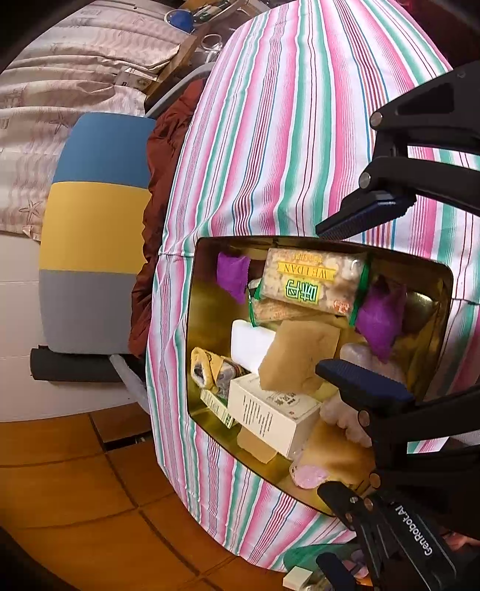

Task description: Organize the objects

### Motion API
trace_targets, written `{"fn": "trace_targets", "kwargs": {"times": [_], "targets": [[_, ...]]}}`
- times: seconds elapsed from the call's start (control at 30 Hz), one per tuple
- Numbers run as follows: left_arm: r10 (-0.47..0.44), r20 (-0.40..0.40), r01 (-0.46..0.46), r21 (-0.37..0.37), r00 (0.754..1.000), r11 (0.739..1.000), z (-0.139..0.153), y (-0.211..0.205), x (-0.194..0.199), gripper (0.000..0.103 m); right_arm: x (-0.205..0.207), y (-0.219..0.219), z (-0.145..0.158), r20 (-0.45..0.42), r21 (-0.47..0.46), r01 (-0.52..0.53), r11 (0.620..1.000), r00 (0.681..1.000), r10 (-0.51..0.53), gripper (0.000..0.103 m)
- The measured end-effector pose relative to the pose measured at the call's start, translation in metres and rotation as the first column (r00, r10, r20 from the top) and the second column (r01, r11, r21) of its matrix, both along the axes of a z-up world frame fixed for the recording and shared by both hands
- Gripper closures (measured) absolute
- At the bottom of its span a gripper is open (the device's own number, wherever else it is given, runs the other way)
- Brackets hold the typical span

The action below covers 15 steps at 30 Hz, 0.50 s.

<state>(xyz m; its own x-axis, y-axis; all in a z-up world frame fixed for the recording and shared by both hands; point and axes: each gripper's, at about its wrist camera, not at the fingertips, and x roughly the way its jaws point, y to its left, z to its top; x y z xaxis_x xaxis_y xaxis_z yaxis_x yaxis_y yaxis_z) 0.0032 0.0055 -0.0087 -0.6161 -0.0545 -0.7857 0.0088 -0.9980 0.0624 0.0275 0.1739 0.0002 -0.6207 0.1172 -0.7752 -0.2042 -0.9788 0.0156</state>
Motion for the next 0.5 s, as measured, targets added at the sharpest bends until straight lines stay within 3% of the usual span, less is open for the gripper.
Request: {"fn": "trace_targets", "kwargs": {"times": [0.5], "targets": [[-0.006,-0.028,0.005,-0.015,1.000,1.000,0.0061,-0.0002,0.0013,0.000,0.0049,-0.0085,0.0040,-0.028,0.029,0.023,0.999,0.999,-0.022,0.035]]}}
